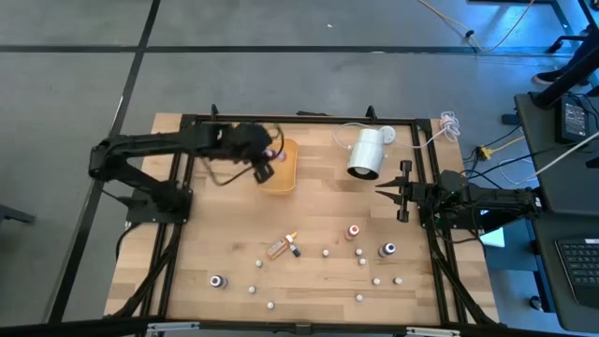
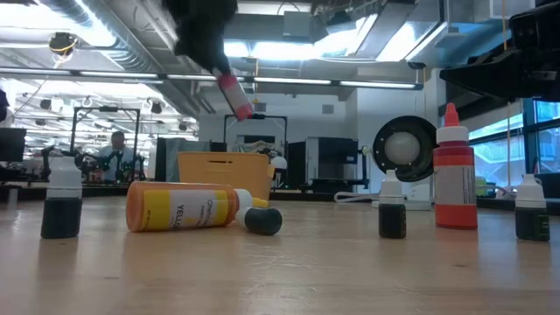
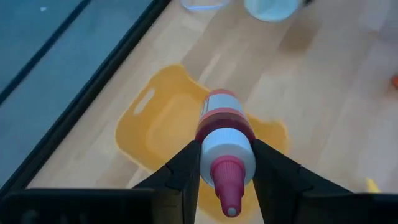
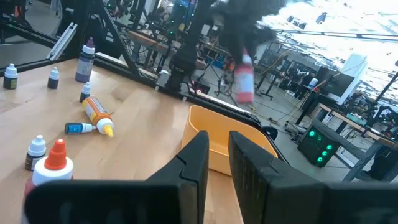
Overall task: Pick & Place food coloring
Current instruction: Put the large pink food coloring bottle into the yellow bin
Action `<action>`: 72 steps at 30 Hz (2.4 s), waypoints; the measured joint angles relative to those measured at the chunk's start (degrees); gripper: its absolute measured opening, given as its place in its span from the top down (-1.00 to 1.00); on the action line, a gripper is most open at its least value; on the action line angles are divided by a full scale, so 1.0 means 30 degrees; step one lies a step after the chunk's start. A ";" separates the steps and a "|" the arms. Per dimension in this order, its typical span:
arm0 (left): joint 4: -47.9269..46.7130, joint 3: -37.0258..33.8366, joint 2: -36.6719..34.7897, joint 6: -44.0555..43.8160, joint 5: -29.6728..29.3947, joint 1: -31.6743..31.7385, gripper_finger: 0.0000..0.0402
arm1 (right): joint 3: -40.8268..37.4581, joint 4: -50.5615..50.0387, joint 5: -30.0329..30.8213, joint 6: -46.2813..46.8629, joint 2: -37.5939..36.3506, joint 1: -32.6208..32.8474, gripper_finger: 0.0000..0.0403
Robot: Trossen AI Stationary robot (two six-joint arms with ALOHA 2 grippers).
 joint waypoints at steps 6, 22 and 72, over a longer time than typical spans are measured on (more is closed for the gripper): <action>-0.0176 -0.0007 0.2011 0.1657 0.1927 0.3307 0.41 | 0.0000 -0.0025 0.0515 0.0000 -0.0007 0.0000 0.67; -0.2491 0.3332 0.8240 0.3203 0.3712 0.6576 0.40 | 0.0000 -0.0180 0.1195 0.0000 -0.0005 0.0007 0.67; -0.3879 0.4614 0.9310 0.4471 0.2360 0.6553 0.06 | 0.0000 -0.0176 0.1180 0.0007 -0.0007 0.0007 0.67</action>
